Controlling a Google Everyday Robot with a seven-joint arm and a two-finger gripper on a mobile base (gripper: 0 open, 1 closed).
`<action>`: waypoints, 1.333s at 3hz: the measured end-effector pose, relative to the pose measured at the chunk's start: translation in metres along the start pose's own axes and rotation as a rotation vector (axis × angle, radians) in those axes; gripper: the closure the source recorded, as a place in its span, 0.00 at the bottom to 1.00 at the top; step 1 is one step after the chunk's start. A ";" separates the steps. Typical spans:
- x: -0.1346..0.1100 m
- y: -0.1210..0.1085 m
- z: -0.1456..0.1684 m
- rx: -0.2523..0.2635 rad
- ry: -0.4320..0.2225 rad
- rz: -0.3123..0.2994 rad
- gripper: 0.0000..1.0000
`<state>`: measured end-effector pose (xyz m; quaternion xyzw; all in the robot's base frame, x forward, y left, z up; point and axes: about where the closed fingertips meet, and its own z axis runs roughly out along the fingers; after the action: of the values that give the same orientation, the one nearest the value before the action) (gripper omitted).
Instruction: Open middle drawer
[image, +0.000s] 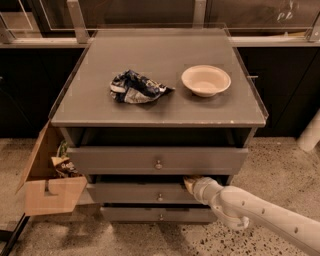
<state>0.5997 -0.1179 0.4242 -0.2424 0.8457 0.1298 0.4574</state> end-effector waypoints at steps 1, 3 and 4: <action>0.008 0.002 0.002 -0.025 0.049 -0.030 1.00; 0.009 0.003 -0.001 -0.048 0.064 -0.046 1.00; 0.016 0.007 -0.007 -0.131 0.086 -0.076 1.00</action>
Offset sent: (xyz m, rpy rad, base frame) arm -0.0452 -0.0250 -0.0290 -0.1493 0.1810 0.3500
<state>0.5832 -0.1195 0.4144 -0.3091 0.8445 0.1569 0.4081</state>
